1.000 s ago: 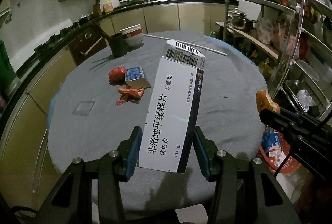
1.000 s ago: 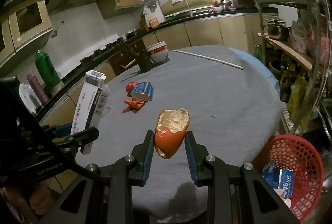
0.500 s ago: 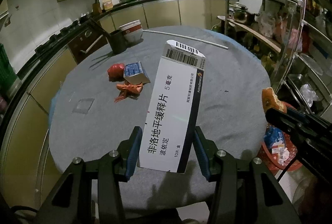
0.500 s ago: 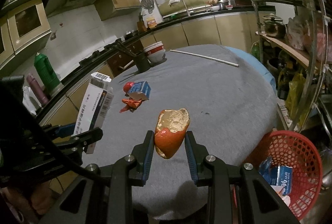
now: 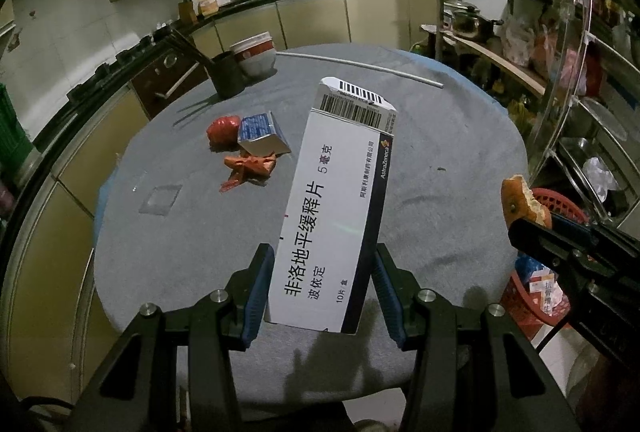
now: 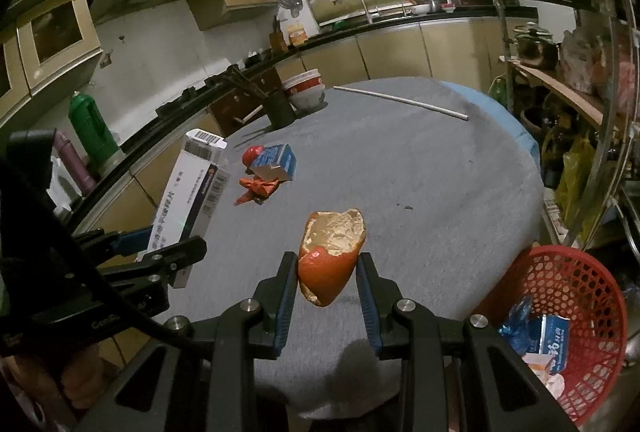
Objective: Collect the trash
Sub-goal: 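Lift the peel and white box and carry both toward the red basket, then carry the orange peel with the right tool while the left tool carries the white box over the basket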
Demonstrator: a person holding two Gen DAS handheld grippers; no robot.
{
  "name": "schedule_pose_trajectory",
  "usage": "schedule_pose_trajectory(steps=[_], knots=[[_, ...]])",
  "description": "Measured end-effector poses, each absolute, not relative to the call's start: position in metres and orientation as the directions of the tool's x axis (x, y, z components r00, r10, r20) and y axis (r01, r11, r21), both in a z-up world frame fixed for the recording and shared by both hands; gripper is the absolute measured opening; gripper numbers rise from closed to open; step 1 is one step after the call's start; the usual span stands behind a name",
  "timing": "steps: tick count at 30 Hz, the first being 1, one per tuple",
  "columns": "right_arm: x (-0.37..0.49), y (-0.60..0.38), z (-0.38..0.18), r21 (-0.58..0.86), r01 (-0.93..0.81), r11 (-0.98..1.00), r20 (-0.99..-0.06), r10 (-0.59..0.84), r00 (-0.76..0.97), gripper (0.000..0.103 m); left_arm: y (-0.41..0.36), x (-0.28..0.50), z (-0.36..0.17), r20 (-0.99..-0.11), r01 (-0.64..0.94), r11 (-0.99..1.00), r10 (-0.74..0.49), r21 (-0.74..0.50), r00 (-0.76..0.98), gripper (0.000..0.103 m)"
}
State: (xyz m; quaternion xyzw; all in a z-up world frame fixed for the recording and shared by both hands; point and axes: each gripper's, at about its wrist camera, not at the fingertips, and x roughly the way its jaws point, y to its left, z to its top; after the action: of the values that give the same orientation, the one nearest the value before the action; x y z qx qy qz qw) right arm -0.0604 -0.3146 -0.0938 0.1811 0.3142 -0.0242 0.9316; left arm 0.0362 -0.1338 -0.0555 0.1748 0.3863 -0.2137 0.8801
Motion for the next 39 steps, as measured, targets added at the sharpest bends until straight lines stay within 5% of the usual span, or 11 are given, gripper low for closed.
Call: schedule_pose_trajectory(steps=[39], knots=[[-0.067,-0.326,-0.1,0.352,0.183,0.918,-0.597,0.07,0.799,0.032,-0.149,0.034,-0.062,-0.766,0.544,0.823,-0.239,0.167,0.597,0.051]])
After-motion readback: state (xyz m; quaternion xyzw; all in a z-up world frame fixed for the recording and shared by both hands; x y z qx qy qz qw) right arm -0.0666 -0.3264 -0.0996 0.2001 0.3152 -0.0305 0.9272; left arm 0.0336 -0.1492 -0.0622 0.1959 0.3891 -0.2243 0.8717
